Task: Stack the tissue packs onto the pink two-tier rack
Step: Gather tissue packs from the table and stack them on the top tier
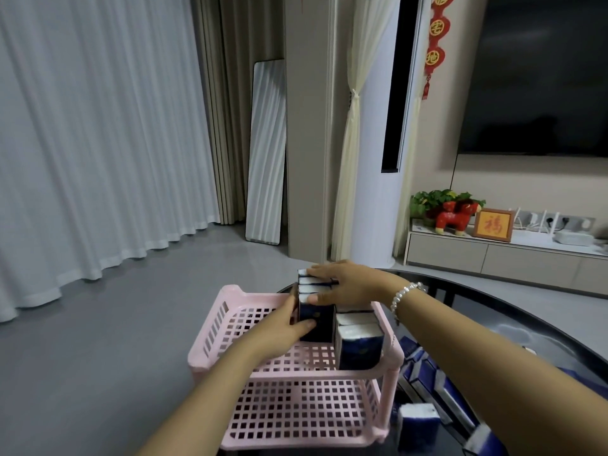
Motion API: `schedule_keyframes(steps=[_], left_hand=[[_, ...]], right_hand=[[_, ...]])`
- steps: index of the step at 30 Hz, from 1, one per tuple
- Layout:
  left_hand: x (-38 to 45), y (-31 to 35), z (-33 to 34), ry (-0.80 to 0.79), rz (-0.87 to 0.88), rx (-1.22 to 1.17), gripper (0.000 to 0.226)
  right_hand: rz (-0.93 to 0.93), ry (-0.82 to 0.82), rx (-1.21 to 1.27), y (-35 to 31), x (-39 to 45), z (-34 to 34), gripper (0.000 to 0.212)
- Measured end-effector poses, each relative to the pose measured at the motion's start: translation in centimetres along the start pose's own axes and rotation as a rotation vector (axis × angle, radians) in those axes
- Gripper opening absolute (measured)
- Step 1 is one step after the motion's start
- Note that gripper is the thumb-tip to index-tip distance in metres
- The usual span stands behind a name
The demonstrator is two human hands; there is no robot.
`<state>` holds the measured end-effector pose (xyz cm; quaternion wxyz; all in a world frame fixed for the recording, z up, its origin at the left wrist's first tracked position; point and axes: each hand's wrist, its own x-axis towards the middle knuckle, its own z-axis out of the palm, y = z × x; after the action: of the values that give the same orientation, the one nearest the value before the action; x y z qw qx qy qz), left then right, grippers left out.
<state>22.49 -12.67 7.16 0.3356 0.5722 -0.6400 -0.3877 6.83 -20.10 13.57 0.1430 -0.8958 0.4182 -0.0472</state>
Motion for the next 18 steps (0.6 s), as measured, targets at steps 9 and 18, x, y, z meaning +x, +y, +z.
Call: schedule_keyframes(steps=[9,18], left_hand=[[0.1,0.1,-0.3,0.003,-0.015,-0.058,0.073],[-2.1,1.4,0.5,0.254,0.002,-0.064,0.064]], right_hand=[[-0.003,0.003,-0.063,-0.6,-1.0,0.2,0.067],[0.01,0.203,0.123,-0.7,-3.1,1.0,0.05]])
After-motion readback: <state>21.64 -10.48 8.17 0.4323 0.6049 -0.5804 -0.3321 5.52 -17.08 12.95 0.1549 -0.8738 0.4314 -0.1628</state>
